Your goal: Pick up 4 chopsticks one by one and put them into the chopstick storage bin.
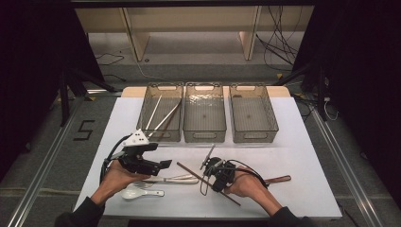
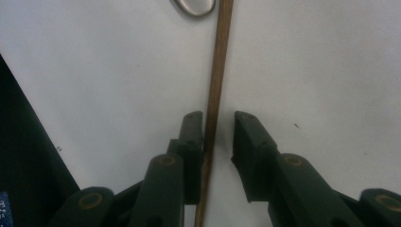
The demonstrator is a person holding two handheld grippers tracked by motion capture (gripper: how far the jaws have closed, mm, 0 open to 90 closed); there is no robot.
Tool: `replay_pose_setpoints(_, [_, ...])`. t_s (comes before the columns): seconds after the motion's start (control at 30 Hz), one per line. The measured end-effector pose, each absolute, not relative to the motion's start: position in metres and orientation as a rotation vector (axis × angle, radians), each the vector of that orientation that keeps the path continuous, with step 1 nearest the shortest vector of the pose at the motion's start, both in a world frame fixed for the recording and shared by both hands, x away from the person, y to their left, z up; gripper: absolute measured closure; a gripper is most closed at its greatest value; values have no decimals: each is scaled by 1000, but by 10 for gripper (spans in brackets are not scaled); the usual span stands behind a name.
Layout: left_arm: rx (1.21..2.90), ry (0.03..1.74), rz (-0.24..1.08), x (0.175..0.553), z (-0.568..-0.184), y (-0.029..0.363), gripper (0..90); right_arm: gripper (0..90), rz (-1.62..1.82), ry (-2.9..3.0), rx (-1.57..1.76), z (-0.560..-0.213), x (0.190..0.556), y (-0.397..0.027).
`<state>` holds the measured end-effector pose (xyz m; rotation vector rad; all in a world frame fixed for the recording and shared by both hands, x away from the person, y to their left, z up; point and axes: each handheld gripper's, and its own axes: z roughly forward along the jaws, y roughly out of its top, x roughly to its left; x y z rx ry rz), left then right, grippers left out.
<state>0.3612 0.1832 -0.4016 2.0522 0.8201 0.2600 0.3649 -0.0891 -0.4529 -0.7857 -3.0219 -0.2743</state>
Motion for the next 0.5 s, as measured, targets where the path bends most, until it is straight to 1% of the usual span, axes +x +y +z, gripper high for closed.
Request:
replay_pose_setpoints(0.23, [2041, 838, 266, 362, -402, 188, 159, 777, -242, -3041, -765, -456, 364, -86])
replay_pose_setpoints(0.5, [2051, 840, 270, 362, -403, 189, 159, 849, -216, -3049, -783, -456, 366, -85])
